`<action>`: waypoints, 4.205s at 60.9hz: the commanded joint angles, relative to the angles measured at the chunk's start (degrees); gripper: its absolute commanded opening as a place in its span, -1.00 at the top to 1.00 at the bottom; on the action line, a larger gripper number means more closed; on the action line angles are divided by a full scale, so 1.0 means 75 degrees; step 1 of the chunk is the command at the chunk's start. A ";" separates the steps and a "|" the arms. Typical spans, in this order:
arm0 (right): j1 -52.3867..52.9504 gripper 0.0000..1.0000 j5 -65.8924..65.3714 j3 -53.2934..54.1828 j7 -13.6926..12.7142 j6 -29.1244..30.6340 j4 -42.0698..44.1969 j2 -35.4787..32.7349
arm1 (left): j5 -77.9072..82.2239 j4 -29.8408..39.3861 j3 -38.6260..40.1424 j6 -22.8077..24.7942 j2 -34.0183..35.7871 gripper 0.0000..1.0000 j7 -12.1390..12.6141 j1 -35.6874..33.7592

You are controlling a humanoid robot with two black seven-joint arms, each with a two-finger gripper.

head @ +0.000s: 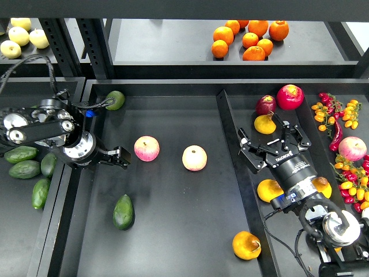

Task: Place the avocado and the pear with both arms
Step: 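Move the left gripper over the green avocado on the tray, then close the left gripper on the green avocado and lift it, then carry the avocado with the left gripper into the avocado bin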

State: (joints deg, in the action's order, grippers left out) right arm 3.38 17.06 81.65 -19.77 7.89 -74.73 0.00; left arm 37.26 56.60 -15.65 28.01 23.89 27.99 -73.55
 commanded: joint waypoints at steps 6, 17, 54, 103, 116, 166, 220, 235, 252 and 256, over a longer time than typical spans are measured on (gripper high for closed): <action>0.0252 -0.99 -0.0036 0.0012 0.0011 -0.0150 0.0015 0.0000 | -0.0058 -0.0726 -0.0514 -0.0002 -0.0771 -0.99 0.0001 0.0033; 0.0440 -0.99 -0.0048 0.0012 0.0011 -0.0185 0.0061 0.0000 | -0.0105 -0.1229 -0.0597 -0.0002 -0.1263 -0.99 0.0001 0.0220; 0.0827 -0.99 -0.0071 0.0024 0.0023 -0.0501 0.0108 0.0000 | -0.0023 -0.1968 -0.0679 -0.0002 -0.1568 -0.99 0.0001 0.1193; 0.0686 -0.99 -0.0059 0.0094 0.0035 -0.0431 0.0050 0.0000 | -0.0035 -0.2484 -0.0725 -0.0002 -0.2271 -0.99 0.0001 0.1439; 0.0686 -0.99 -0.0071 0.0094 0.0035 -0.0431 0.0062 0.0000 | -0.0011 -0.2531 -0.0737 -0.0002 -0.2271 -0.99 0.0001 0.1463; 0.0686 -0.99 -0.0071 0.0129 0.0035 -0.0419 0.0062 0.0000 | 0.0141 -0.2941 -0.0772 -0.0002 -0.2670 -0.91 0.0001 0.1779; 0.0639 -0.99 -0.0071 0.0141 0.0023 -0.0396 0.0073 0.0000 | -0.2472 -0.3210 -0.0890 -0.0002 -0.2388 0.91 0.0001 0.0643; 0.0627 -0.99 -0.0071 0.0141 0.0035 -0.0372 0.0073 0.0000 | -0.3444 -0.3187 -0.0890 -0.0002 -0.1486 0.89 0.0001 -0.0130; 0.0522 -0.99 -0.0071 0.0129 0.0023 -0.0360 0.0073 0.0000 | -0.3937 -0.3187 -0.0819 -0.0002 -0.0350 0.86 0.0001 -0.0400; 0.0522 -0.99 -0.0071 0.0129 0.0023 -0.0360 0.0085 0.0000 | -0.3937 -0.3198 -0.0819 -0.0002 -0.0022 0.86 0.0001 -0.0412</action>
State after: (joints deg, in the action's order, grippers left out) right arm 7.37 16.52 82.70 -19.59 5.18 -74.17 0.00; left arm 8.18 32.68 -21.92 28.01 19.40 28.00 -76.44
